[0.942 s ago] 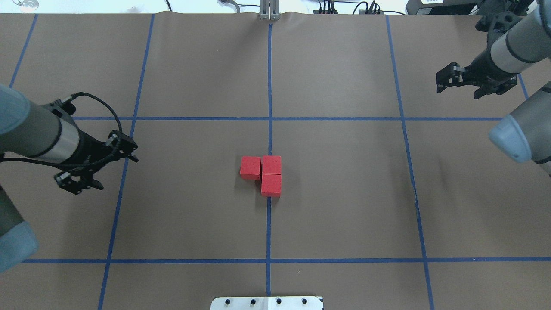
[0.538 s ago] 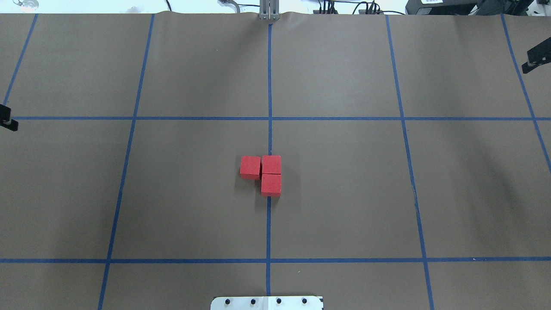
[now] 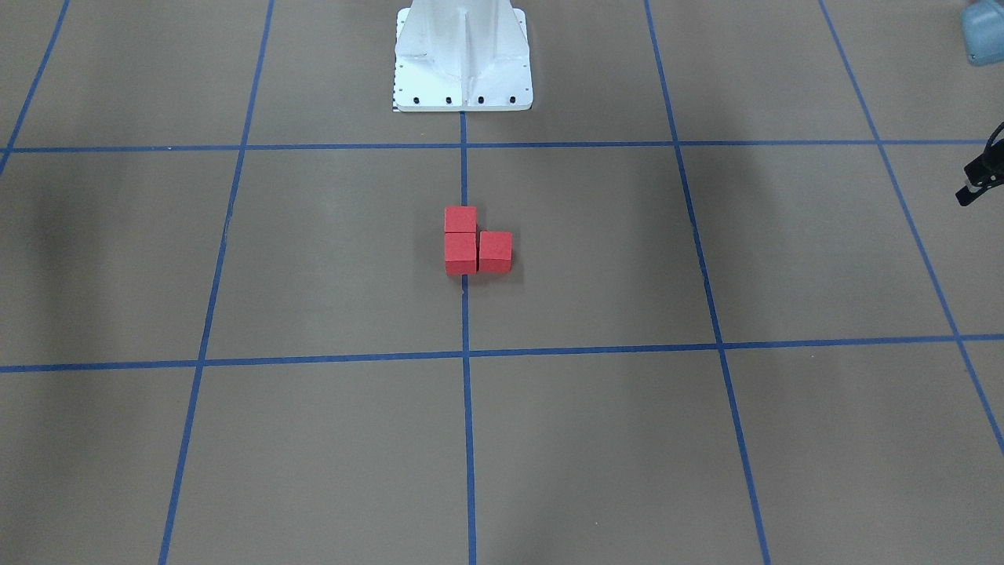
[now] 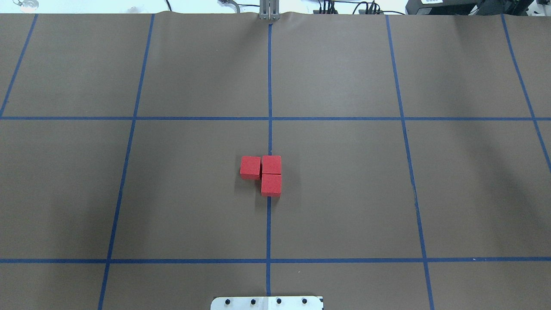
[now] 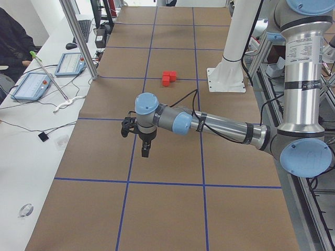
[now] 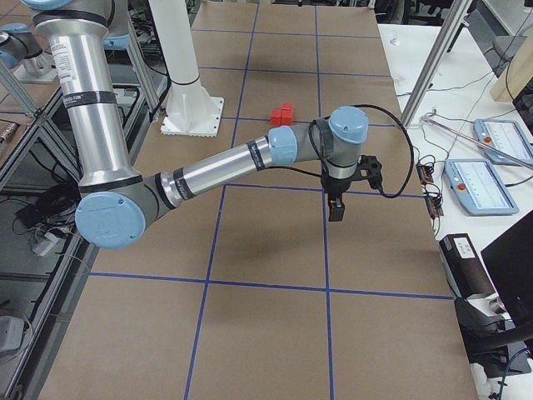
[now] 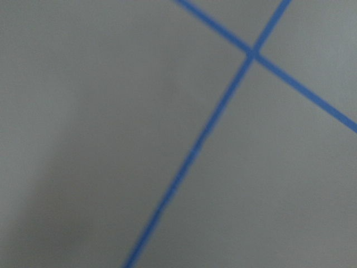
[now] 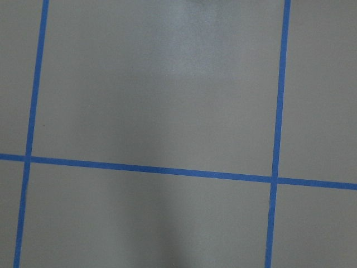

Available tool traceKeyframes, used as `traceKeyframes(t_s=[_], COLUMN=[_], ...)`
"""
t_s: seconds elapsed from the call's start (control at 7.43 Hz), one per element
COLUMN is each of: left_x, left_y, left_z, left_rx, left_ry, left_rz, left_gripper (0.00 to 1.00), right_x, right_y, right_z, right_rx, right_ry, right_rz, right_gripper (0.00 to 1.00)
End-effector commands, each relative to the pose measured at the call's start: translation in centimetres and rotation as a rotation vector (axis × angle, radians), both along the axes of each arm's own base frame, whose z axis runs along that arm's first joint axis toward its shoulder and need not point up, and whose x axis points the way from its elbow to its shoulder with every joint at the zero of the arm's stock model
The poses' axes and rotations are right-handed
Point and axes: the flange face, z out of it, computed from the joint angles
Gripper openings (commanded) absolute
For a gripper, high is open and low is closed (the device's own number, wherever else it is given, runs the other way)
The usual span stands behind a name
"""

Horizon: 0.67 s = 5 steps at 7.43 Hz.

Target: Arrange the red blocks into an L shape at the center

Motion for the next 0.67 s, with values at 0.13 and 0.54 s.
traceKeyframes(t_s=[0.13,0.54], left_x=[-0.5,-0.3], left_y=[0.4,0.2], left_z=[0.1,-0.6], left_rx=[-0.03,-0.02], left_ry=[0.013,0.031], left_rz=[-0.026,-0.02], left_gripper=[1.0,1.0], right_x=[-0.8,-4.5], right_y=[0.1,0.7], right_z=[0.3,4.3], right_rx=[-0.005,-0.032], right_ry=[-0.001,0.004], right_rz=[-0.014,-0.065], right_gripper=[0.99,0.99])
